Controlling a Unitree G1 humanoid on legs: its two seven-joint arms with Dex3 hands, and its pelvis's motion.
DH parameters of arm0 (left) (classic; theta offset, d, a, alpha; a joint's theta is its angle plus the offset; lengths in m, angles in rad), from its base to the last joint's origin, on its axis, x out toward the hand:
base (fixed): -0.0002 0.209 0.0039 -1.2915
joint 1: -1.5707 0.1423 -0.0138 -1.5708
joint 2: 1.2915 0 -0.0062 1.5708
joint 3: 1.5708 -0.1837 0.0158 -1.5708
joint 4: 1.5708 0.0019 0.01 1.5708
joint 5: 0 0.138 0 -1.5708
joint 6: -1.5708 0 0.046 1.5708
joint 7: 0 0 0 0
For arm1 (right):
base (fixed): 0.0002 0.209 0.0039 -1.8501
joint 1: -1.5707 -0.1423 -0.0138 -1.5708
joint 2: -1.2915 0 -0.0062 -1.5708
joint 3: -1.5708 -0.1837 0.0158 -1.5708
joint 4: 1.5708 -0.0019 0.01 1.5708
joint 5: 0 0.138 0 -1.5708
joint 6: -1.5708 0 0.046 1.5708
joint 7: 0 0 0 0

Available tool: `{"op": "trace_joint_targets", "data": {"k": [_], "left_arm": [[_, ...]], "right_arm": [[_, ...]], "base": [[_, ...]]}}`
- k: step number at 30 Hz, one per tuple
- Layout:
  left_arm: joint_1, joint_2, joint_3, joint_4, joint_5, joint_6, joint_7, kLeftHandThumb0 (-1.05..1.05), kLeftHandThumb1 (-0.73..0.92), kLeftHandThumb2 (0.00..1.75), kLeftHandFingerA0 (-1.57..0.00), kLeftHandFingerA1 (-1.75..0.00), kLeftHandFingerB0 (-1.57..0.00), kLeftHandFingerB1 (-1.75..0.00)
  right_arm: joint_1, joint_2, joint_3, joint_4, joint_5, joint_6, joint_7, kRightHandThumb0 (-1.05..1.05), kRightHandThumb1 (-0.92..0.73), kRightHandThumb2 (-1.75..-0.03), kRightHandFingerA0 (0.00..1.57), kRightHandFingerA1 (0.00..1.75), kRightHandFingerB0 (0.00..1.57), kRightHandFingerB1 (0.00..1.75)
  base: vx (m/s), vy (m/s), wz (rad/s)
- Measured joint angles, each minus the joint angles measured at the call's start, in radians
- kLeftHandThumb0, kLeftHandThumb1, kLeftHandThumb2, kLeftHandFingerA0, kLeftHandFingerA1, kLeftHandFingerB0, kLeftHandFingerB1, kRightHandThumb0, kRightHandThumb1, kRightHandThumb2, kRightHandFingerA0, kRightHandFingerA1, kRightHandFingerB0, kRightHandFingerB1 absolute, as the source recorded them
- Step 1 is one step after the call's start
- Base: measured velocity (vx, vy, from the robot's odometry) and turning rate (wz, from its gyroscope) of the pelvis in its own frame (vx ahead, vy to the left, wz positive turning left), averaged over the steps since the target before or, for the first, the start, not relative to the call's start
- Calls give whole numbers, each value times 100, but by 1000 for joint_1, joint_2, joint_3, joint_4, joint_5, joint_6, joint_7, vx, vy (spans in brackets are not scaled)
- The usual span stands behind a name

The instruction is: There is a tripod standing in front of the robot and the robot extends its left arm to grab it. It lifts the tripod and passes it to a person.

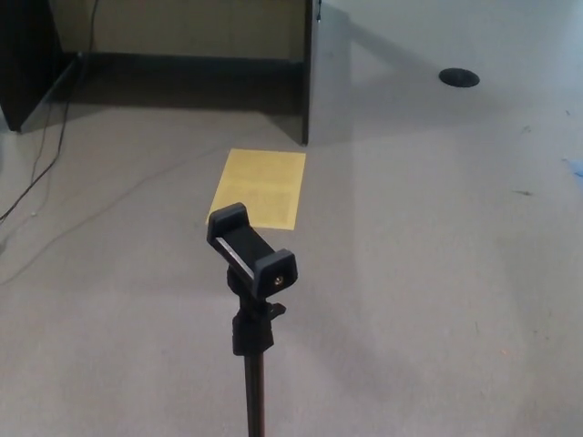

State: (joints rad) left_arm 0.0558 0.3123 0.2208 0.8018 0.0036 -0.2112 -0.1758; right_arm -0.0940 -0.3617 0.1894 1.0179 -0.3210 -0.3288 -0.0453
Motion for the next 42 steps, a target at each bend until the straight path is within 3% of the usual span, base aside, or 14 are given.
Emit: {"op": "trace_joint_targets", "data": {"k": [1,2,3,5,7,8,12,14,16,17,18,38,40,42], "left_arm": [[0,0,1,1,-3,-5,-3,-25,30,87,-11,-52,-9,-49],[0,-1,2,1,-9,-12,-9,-28,26,84,-2,-48,0,-47],[0,-2,4,0,-12,-16,-13,-29,25,83,-1,-47,0,-47],[-4,-14,3,-41,-30,-25,-37,-52,37,65,-13,-39,-6,-23],[-11,-28,-2,-107,-51,-29,-68,-30,18,80,0,-47,0,-49],[-17,-34,-8,-141,-58,-30,-79,-56,36,68,-12,-40,-6,-22],[-64,-53,-45,-264,-68,-23,-103,-59,40,51,-17,-33,-5,-22],[-96,-61,-71,-300,-65,-13,-103,-51,33,77,-7,-45,0,-22],[-129,-70,-101,-322,-59,-3,-102,-68,39,52,-15,-35,-4,-24],[-148,-75,-117,-326,-56,3,-102,-68,39,52,-15,-35,-4,-24],[-167,-81,-133,-326,-53,10,-101,-50,31,78,-6,-45,0,-25],[-342,-131,-306,-451,-42,162,-123,-57,36,74,-1,-29,0,-9],[-342,-133,-319,-472,-42,177,-126,-54,35,73,-2,-30,0,-8],[-340,-136,-328,-490,-42,189,-129,-53,35,72,-1,-27,0,-8]], "right_arm": [[0,-1,0,4,-1,-7,-2,-38,-69,-62,75,46,41,34],[0,-1,1,9,-2,-17,-3,-47,-58,-83,65,57,35,46],[0,-1,1,12,-3,-22,-5,-37,-70,-61,71,43,41,34],[0,-1,3,28,-6,-38,-11,-35,-69,-61,70,43,41,35],[-1,1,1,38,-6,-56,-19,-36,-69,-61,62,41,37,33],[-1,2,1,39,-6,-64,-22,-36,-69,-61,61,41,36,32],[2,3,-4,37,-6,-86,-34,-36,-68,-61,60,41,36,33],[2,3,-5,36,-6,-94,-39,-35,-68,-61,56,39,35,33],[1,3,-5,37,-6,-98,-42,-35,-69,-61,57,39,36,33],[0,4,-6,38,-5,-100,-42,-35,-69,-61,57,39,36,33],[-1,4,-6,38,-5,-101,-42,-35,-69,-61,60,41,37,33],[-29,4,0,42,-11,-100,-40,-47,-56,-83,67,58,39,48],[-30,4,0,42,-11,-100,-39,-38,-68,-60,70,44,44,35],[-30,4,1,40,-11,-101,-38,-46,-56,-82,65,57,39,48]], "base": [[0,0,0],[0,0,0],[0,0,0],[0,0,0],[0,0,0],[0,0,0],[0,0,0],[0,0,0],[0,0,0],[0,0,0],[0,0,0],[0,0,0],[0,0,0],[0,0,0]]}}
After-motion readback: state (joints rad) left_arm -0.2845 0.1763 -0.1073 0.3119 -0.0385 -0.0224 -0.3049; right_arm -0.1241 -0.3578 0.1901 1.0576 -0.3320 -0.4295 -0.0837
